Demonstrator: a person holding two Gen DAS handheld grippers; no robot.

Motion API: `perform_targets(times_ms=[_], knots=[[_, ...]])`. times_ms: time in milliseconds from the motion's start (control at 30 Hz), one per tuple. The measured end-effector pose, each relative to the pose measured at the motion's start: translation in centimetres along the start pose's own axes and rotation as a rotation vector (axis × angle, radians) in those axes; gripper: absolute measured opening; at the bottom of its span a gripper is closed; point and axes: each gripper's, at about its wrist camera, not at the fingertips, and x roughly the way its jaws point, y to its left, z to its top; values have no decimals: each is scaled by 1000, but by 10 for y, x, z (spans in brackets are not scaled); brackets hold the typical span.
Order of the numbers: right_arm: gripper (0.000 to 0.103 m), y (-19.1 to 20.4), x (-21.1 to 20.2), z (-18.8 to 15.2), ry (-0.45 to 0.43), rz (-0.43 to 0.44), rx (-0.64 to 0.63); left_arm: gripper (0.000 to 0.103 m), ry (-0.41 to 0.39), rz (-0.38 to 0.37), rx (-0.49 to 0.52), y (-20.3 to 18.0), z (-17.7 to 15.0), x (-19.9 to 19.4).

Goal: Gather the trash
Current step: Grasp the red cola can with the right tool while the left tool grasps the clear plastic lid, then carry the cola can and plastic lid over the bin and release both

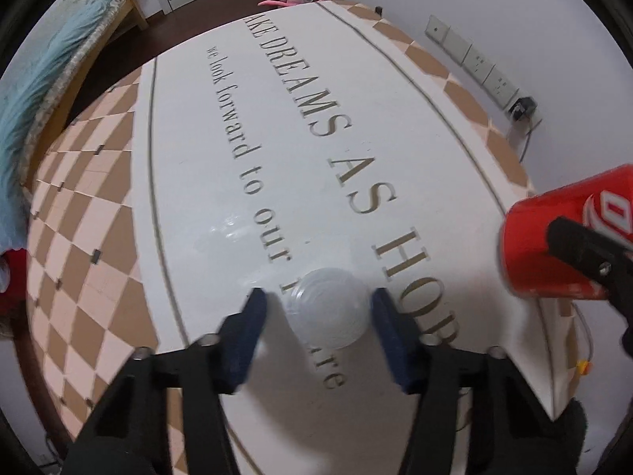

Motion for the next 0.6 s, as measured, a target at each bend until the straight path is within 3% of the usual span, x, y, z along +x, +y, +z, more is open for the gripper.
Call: perform_targets(times_ms=[33, 367, 600], knots=[[69, 0, 0, 0, 1, 1, -1, 36, -4, 1, 2, -1, 1, 0], [69, 6, -6, 4, -10, 22, -5, 36, -79, 40, -21, 7, -2, -20], [69, 50, -29, 1, -60, 55, -104, 36, -195, 80, -146, 70, -30, -87]])
